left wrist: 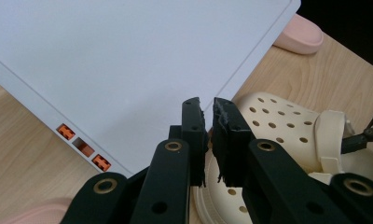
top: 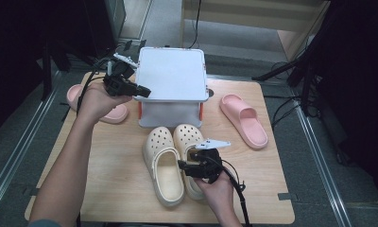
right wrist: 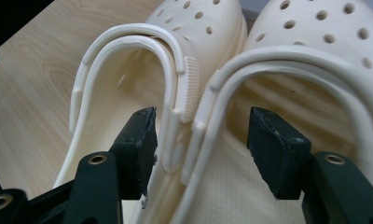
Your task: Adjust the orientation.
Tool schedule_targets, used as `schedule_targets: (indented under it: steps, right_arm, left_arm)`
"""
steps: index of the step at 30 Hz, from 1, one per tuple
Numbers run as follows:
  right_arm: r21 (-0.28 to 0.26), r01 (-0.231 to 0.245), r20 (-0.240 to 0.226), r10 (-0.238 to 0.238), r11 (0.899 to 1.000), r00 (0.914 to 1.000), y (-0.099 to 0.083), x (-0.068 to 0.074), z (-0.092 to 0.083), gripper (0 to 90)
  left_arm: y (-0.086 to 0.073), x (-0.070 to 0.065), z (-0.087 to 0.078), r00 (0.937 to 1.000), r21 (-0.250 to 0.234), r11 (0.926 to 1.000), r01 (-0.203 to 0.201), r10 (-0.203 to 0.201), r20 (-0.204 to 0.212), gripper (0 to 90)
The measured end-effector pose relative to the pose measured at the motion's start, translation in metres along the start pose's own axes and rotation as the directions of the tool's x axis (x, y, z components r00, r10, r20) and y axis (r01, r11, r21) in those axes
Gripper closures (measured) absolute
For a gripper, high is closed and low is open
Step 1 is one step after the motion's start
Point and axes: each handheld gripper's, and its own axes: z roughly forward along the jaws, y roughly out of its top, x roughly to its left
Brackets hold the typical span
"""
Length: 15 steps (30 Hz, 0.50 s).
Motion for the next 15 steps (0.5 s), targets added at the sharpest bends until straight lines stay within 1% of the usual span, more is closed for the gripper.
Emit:
schedule_targets:
  steps: [2, 3, 4, 5, 6, 7, 8, 9, 10, 11, 12, 13, 14, 15]
  right_arm:
    - [0.007, -0.004, 0.001, 0.004, 1.000, 1.0000, 0.002, 0.002, 0.007, 39.3]
    - [0.013, -0.004, 0.009, 0.004, 1.000, 1.0000, 0.003, 0.004, 0.011, 38.4]
    - [0.022, -0.001, 0.027, 0.001, 1.000, 0.9996, 0.004, 0.006, 0.014, 38.4]
    - [0.028, 0.010, 0.043, -0.011, 1.000, 0.9990, 0.005, 0.008, 0.018, 38.3]
    - [0.036, 0.011, 0.053, -0.013, 0.999, 0.9985, 0.005, 0.010, 0.021, 38.3]
    - [0.042, 0.013, 0.068, -0.016, 0.999, 0.9976, 0.006, 0.012, 0.025, 38.5]
    - [0.042, 0.013, 0.068, -0.016, 0.999, 0.9976, 0.006, 0.012, 0.025, 38.5]
    - [0.062, 0.004, 0.070, -0.009, 0.998, 0.9975, 0.007, 0.014, 0.032, 39.2]
    - [0.071, 0.001, 0.080, -0.006, 0.997, 0.9968, 0.007, 0.015, 0.035, 38.8]
    - [0.071, 0.001, 0.080, -0.006, 0.997, 0.9968, 0.007, 0.015, 0.035, 38.8]
    - [0.068, -0.006, 0.099, -0.001, 0.998, 0.9951, 0.008, 0.016, 0.039, 39.4]
    - [0.069, -0.002, 0.111, -0.005, 0.998, 0.9938, 0.009, 0.017, 0.040, 41.9]
    - [0.069, -0.002, 0.111, -0.005, 0.998, 0.9938, 0.009, 0.017, 0.040, 41.9]
    - [0.075, 0.001, 0.132, -0.011, 0.997, 0.9912, 0.009, 0.016, 0.042, 46.9]
  left_arm:
    - [0.000, 0.003, 0.002, 0.9999, 0.011, 0.9999, 0.000, 0.001, -0.012, 82.9]
    - [0.000, 0.004, 0.003, 0.9999, 0.017, 0.9998, 0.001, 0.000, -0.017, 82.8]
    - [-0.001, 0.005, 0.005, 0.9998, 0.025, 0.9997, -0.002, 0.002, -0.021, 82.8]
    - [-0.001, 0.005, 0.007, 0.9996, 0.037, 0.9992, -0.014, 0.015, -0.024, 82.8]
    - [-0.001, 0.005, 0.010, 0.9995, 0.042, 0.9989, -0.017, 0.018, -0.024, 82.9]
    - [-0.001, 0.005, 0.010, 0.9995, 0.042, 0.9989, -0.017, 0.018, -0.024, 82.8]
    - [-0.001, 0.005, 0.011, 0.9997, 0.034, 0.9992, -0.021, 0.022, -0.015, 82.8]
    - [-0.001, 0.006, 0.012, 0.9998, 0.031, 0.9993, -0.019, 0.019, -0.012, 82.8]
    - [-0.001, 0.006, 0.012, 0.9998, 0.030, 0.9994, -0.018, 0.019, -0.011, 82.8]
    - [-0.001, 0.006, 0.012, 0.9998, 0.030, 0.9994, -0.018, 0.019, -0.011, 82.8]
    - [-0.002, 0.006, 0.012, 0.9998, 0.029, 0.9994, -0.019, 0.019, -0.011, 82.8]
    - [-0.002, 0.007, 0.012, 0.9998, 0.028, 0.9994, -0.019, 0.019, -0.011, 82.8]
    - [-0.002, 0.007, 0.012, 0.9996, 0.027, 0.9994, -0.022, 0.023, -0.017, 82.8]
    - [-0.002, 0.007, 0.011, 0.9994, 0.028, 0.9994, -0.022, 0.022, -0.025, 82.8]
